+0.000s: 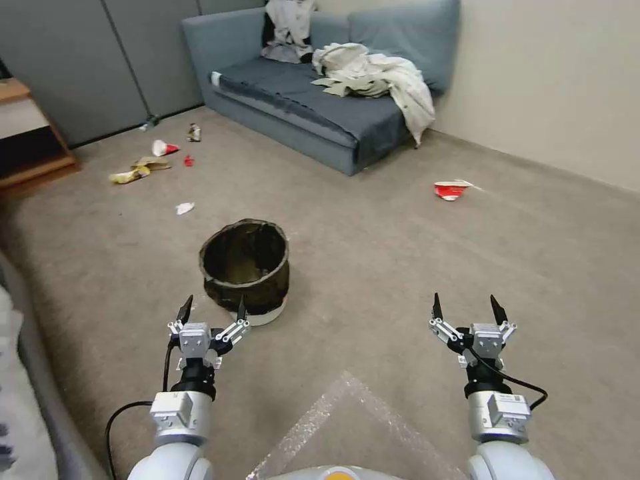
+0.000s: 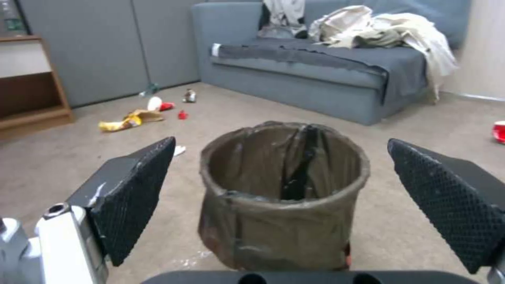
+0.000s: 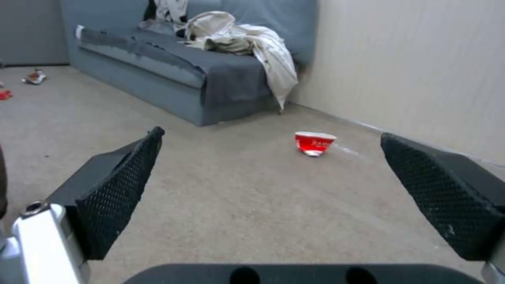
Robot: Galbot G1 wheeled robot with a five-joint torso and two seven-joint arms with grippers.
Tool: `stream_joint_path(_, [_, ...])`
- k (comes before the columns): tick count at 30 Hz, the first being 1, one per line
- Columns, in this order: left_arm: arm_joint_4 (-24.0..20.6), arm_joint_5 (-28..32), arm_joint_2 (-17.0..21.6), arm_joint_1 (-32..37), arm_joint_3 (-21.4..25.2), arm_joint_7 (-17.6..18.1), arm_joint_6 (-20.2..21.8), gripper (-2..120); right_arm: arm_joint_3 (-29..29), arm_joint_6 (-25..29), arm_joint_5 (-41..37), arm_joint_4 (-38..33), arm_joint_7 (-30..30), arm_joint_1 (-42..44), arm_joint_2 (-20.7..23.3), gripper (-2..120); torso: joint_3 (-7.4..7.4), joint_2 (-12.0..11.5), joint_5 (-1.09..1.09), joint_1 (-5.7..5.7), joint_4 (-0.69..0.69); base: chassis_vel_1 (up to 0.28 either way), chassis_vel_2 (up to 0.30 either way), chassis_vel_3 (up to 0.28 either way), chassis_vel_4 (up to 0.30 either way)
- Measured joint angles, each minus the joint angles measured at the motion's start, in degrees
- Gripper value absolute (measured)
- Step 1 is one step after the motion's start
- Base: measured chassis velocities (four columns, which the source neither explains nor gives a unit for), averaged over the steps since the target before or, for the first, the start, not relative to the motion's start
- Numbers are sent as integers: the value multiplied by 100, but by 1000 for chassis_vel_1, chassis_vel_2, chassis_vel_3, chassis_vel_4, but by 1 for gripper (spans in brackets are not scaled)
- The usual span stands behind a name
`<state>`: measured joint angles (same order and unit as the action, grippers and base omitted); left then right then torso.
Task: Pick up the trash can from the floor.
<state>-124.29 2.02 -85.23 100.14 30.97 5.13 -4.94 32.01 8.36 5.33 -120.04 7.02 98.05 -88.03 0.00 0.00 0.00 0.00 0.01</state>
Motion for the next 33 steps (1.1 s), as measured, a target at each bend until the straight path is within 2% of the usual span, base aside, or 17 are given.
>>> stream_joint_path(13, [56, 51, 7, -16, 13, 138, -52, 100, 0, 81, -85, 38, -102, 0, -3, 100, 0, 0, 0, 0, -2, -13, 10, 8, -12])
stream_joint_path(19, [75, 51, 4, -22, 12, 154, -50, 100, -12, 94, -85, 60, -116, -4, -9, 100, 0, 0, 0, -1, -1, -141, 149, 151, -136])
stream_joint_path(24, [101, 25, 7, -34, 3, 317, -2, 100, -14, 122, -79, 87, -116, -4, -9, 100, 0, 0, 0, 0, -1, -229, 211, 219, -216])
stream_joint_path(27, [130, 6, 27, -81, 38, 463, 206, 100, -27, 144, -79, 106, -112, -7, -8, 100, 1, 0, 0, 0, -1, -248, 259, 260, -251])
stream_joint_path(30, [136, 97, 82, -272, 129, 672, 644, 100, -40, 153, -62, 123, -106, -14, -7, 100, 2, 0, -1, 1, -2, -158, 165, 170, -176])
stream_joint_path(31, [105, 172, 96, -367, 154, 849, 955, 100, -40, 153, -60, 128, -101, -18, -7, 100, 1, 0, 0, 1, -1, -95, 131, 29, -89])
stream_joint_path(32, [105, 172, 96, -367, 154, 849, 955, 100, -40, 153, -60, 128, -101, -18, -7, 100, 1, 0, 0, 1, -1, -95, 131, 29, -89])
stream_joint_path(33, [40, 295, 106, -446, 172, 992, 1238, 100, -40, 154, -60, 140, -99, -17, -6, 100, 1, 0, -1, 1, -2, 0, 0, 0, 0])
